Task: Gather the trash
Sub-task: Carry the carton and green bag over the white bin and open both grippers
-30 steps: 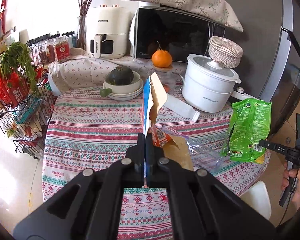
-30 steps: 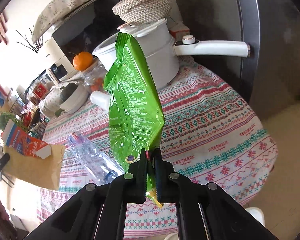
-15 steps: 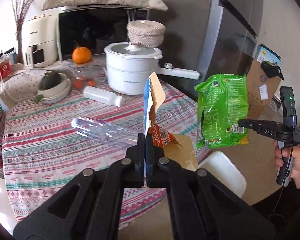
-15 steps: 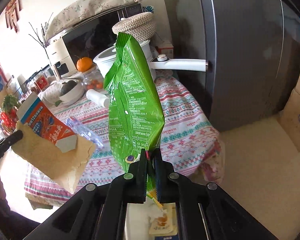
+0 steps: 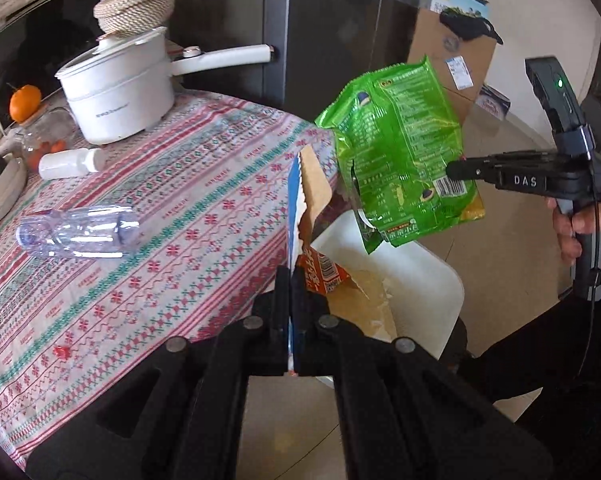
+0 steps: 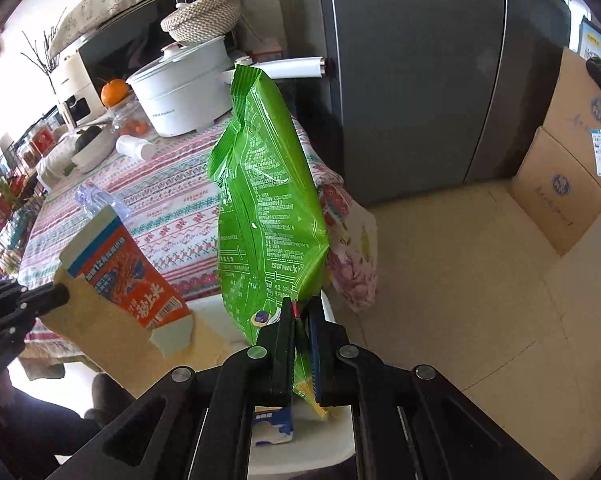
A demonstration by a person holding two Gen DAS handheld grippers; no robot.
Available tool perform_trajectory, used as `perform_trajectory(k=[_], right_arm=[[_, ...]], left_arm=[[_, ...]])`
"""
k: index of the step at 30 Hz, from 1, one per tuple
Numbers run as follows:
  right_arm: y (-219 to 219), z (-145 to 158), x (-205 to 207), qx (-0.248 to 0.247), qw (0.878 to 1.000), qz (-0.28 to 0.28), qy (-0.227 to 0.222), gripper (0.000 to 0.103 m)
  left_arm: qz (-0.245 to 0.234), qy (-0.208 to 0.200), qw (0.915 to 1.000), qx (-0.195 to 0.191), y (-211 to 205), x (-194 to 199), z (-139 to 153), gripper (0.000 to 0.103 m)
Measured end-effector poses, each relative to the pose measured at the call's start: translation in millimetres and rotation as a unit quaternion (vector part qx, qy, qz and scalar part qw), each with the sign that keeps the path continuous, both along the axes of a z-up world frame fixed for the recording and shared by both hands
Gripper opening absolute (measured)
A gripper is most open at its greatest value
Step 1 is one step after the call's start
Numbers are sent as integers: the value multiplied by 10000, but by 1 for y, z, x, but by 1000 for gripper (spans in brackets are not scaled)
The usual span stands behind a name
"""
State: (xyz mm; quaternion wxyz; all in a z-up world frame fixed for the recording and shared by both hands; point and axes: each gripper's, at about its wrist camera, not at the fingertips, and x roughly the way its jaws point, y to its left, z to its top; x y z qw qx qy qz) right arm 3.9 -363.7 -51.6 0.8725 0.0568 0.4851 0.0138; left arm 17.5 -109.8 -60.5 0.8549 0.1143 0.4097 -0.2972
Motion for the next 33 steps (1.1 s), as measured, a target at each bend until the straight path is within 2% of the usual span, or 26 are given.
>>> perform_trajectory(k=[6, 9, 10, 11, 14, 23, 26, 27, 28, 30, 33], right_arm=[[-5, -2, -5, -45, 10000, -16, 66, 7], [-3, -4, -4, -68, 9999, 26, 118, 7], [-2, -5, -4, -73, 9999, 47, 130, 7], [0, -5, -4, -83, 9998, 75, 140, 7], [3, -5, -3, -126, 9997, 156, 159, 7], [17, -15, -4, -326, 9974, 480, 434, 8], [27, -20, -2, -261, 9954, 738, 558, 12], [30, -20, -3, -238, 9951, 793, 542, 24], [33, -20, -2, -260, 9947, 822, 559, 48], [38, -18, -3, -321, 9950, 798, 499, 75], [42, -13, -2, -309, 9951, 845, 408, 75]], left_arm=[[-507, 92, 9984, 222, -30, -7, -22, 2], [-626, 109, 9974, 353, -35, -10, -25, 25], [-620, 87, 9975, 341, -33, -11, -23, 37], [-585, 59, 9977, 338, -31, -11, -21, 47], [-391, 21, 9989, 275, -22, -7, -14, 58], [377, 187, 9986, 309, 16, 12, -10, 73], [521, 176, 9979, 334, 26, 13, -10, 78], [564, 168, 9977, 350, 28, 13, -9, 79], [605, 161, 9974, 363, 31, 15, -10, 82], [690, 148, 9968, 384, 36, 15, -9, 84], [796, 170, 9958, 422, 42, 17, -9, 85]])
